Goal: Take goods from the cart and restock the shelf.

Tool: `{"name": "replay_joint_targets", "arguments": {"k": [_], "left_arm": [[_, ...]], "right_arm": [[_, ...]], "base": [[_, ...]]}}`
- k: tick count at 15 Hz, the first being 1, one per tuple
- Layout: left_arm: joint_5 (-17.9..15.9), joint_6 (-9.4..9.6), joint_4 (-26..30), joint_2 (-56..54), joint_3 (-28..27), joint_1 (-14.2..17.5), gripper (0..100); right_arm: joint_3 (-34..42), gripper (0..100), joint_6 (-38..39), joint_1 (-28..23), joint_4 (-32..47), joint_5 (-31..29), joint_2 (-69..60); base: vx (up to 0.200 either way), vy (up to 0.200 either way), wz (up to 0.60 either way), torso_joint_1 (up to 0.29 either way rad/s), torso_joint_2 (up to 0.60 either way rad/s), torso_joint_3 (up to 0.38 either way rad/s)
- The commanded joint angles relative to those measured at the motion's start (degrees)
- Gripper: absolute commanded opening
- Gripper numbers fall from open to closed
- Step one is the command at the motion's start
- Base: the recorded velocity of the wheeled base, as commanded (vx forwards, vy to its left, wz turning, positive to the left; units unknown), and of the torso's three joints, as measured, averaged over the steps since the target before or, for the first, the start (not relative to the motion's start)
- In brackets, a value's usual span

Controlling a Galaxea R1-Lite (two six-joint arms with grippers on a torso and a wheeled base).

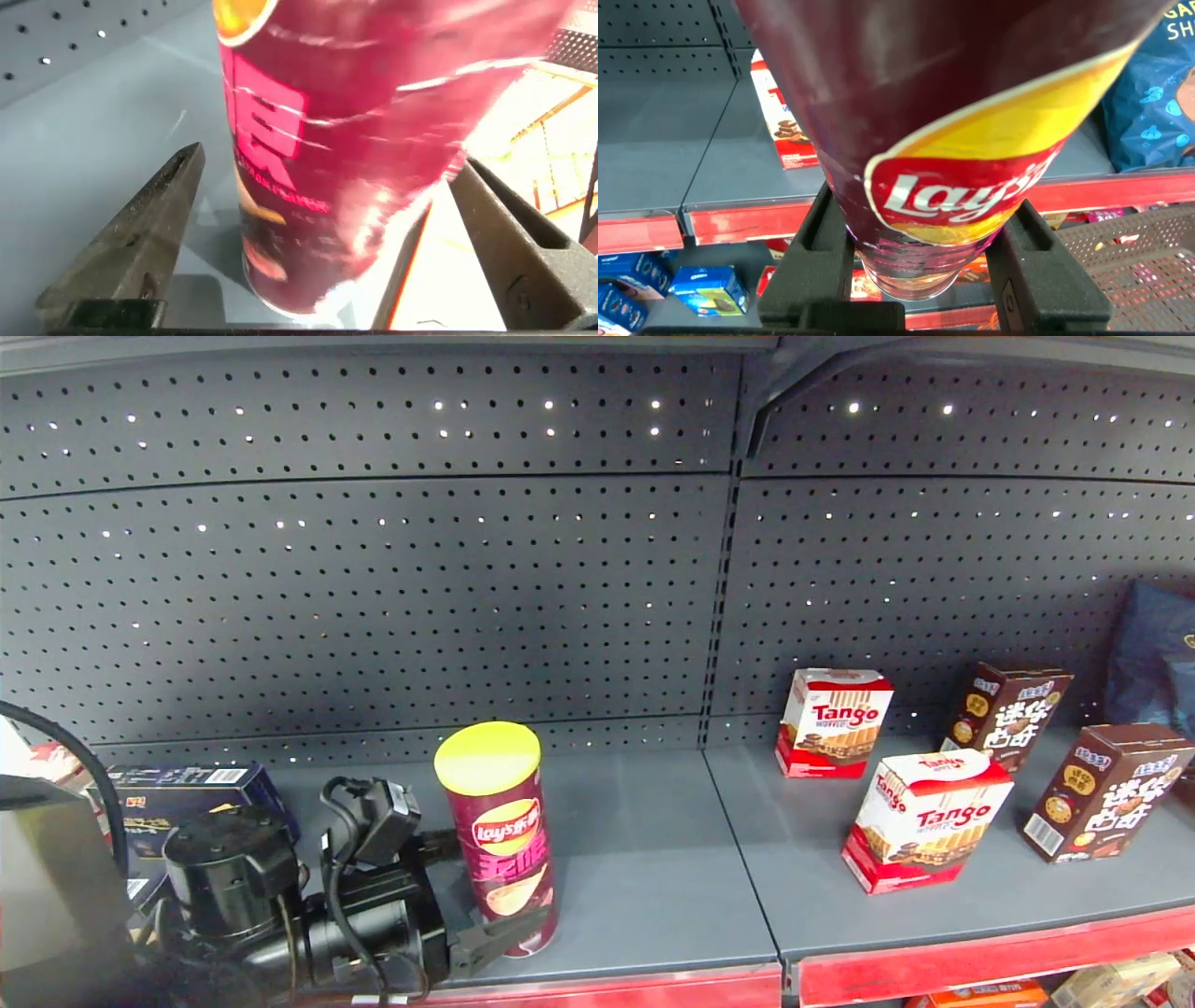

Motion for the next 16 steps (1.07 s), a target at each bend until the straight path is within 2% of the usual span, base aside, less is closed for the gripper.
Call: {"name": "replay_joint_targets", "arguments": {"k": [1, 7, 9, 11, 13, 15, 16], "left_arm": [[0.09, -0.25, -0.08, -5.91, 2.42, 0.29, 100], [2.2, -0.87, -0.08, -16.37, 6.03, 0.38, 100], [2.2, -0.87, -0.08, -19.27, 5.67, 0.38, 100], [2.2, -1.66, -0.08, -22.34, 4.09, 0.56, 100], [2.2, -1.66, 0.27, -24.01, 2.6, 2.23, 100], [2.2, -1.66, 4.66, -28.41, -0.48, 3.46, 100], [2.2, -1.57, 8.71, -31.13, -2.06, 3.63, 100]], "right_arm": [[0.08, 0, 0.08, 0.05, -0.01, -0.01, -0.04], [-0.1, 0, 0.08, 0.13, -0.1, 0.08, -0.92], [-0.01, 0, 0.16, 0.13, -0.01, 0.08, -1.53], [-0.01, 0, 0.25, 0.22, -0.01, 0.16, -1.62], [0.08, 0, 0.34, 0.49, -0.1, 0.25, -1.53], [0.08, 0, 0.34, 0.66, -0.01, 0.34, -1.45], [0.17, 0, 0.43, 0.66, -0.19, 0.16, -0.92]], "base": [[0.0, 0.0, 0.0, 0.0, 0.0, 0.0], [0.0, 0.0, 0.0, 0.0, 0.0, 0.0], [0.0, 0.0, 0.0, 0.0, 0.0, 0.0], [0.0, 0.0, 0.0, 0.0, 0.0, 0.0], [0.0, 0.0, 0.0, 0.0, 0.0, 0.0], [0.0, 0.0, 0.0, 0.0, 0.0, 0.0], [0.0, 0.0, 0.0, 0.0, 0.0, 0.0]]}}
